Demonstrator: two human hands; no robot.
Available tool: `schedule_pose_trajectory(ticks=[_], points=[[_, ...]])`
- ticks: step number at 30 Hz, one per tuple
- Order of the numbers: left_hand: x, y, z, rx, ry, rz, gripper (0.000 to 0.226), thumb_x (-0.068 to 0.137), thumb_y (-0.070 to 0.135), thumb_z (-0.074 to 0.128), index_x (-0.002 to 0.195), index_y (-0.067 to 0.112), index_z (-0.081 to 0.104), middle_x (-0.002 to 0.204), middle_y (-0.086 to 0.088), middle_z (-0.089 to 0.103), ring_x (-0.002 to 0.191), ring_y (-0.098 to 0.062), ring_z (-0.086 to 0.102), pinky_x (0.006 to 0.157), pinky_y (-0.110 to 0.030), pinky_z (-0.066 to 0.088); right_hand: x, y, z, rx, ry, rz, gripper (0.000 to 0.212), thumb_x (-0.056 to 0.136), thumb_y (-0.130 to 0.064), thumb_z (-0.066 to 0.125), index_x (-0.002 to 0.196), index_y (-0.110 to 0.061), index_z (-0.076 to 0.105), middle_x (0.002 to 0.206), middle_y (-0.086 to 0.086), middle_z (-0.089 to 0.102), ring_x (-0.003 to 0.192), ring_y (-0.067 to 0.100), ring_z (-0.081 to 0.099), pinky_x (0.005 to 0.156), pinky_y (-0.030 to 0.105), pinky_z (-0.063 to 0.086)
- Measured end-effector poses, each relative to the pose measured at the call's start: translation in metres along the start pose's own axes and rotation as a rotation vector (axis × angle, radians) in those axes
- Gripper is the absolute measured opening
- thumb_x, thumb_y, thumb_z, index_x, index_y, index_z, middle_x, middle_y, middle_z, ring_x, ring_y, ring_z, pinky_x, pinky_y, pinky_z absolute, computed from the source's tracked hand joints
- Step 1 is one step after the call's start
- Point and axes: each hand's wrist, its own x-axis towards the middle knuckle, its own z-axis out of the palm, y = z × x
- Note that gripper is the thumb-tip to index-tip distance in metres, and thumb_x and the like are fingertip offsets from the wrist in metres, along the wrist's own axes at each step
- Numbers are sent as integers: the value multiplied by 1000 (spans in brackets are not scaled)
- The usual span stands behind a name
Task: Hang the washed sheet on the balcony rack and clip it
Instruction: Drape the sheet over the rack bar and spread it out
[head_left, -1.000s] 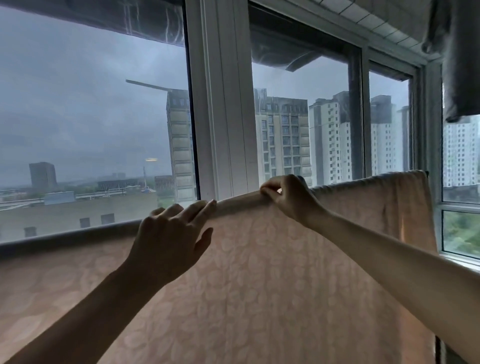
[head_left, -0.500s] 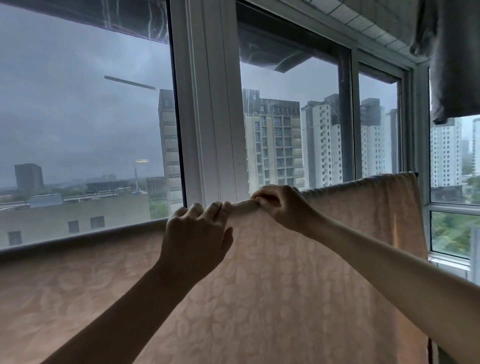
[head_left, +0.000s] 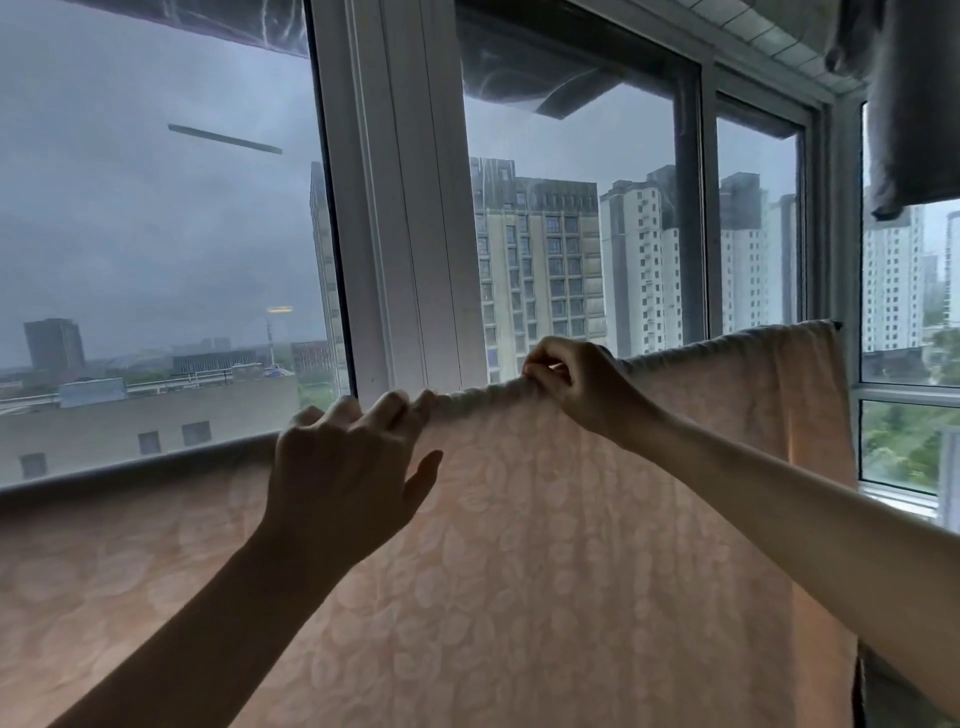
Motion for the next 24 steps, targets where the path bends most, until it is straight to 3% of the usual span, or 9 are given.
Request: schedule_pose_trajectory(ticks=[7, 11, 15, 18, 20, 22, 24], points=[[1, -1, 1, -29, 24, 21, 50, 85, 53, 50, 121, 22, 65, 94, 1, 73, 62, -22, 66, 57, -32, 52, -6, 26, -21, 39, 10, 54, 16, 91, -7, 60, 102, -13, 70, 99, -4, 71, 93, -1, 64, 85, 10, 48], [3, 0, 2, -34, 36, 13, 51, 85, 53, 49, 119, 20, 67, 91, 0, 74, 60, -21, 66, 56, -31, 53, -9, 36, -28, -11, -34, -16, 14, 85, -13, 71, 99, -12, 73, 93, -6, 72, 87, 0, 67, 83, 12, 51], [5, 4, 4, -29, 48, 0, 52, 85, 54, 47, 119, 20, 67, 89, 0, 74, 60, -21, 66, 56, -32, 54, -8, 34, -27, -57, 40, -45, 10, 83, -8, 70, 91, -13, 74, 87, -7, 71, 81, -2, 64, 80, 6, 46], [6, 6, 5, -7, 33, -5, 52, 87, 54, 44, 121, 22, 66, 92, 2, 73, 64, -21, 67, 58, -32, 53, -6, 35, -20, -149, 61, -94, 4, 87, -5, 65, 88, -8, 68, 85, 1, 71, 80, 13, 66, 75, 21, 52], [5, 5, 5, -2, 36, -1, 52, 88, 53, 43, 122, 21, 65, 92, 1, 73, 63, -21, 66, 58, -31, 52, -5, 41, -21, -188, 113, -95, 4, 91, -6, 60, 90, -7, 64, 86, 4, 68, 80, 16, 64, 72, 22, 48], [6, 4, 6, 5, 37, 8, 52, 89, 52, 41, 124, 20, 64, 93, -1, 73, 62, -21, 66, 58, -31, 52, -6, 51, -30, -163, 207, -61, 7, 94, -9, 56, 94, -6, 62, 87, 4, 65, 81, 15, 60, 72, 19, 45], [6, 6, 6, 18, 9, 12, 53, 90, 52, 41, 127, 21, 61, 99, -1, 73, 64, -21, 66, 59, -31, 52, -10, 60, -36, -132, 244, -59, 8, 96, -10, 54, 94, -6, 60, 87, 0, 60, 80, 12, 56, 72, 8, 39]])
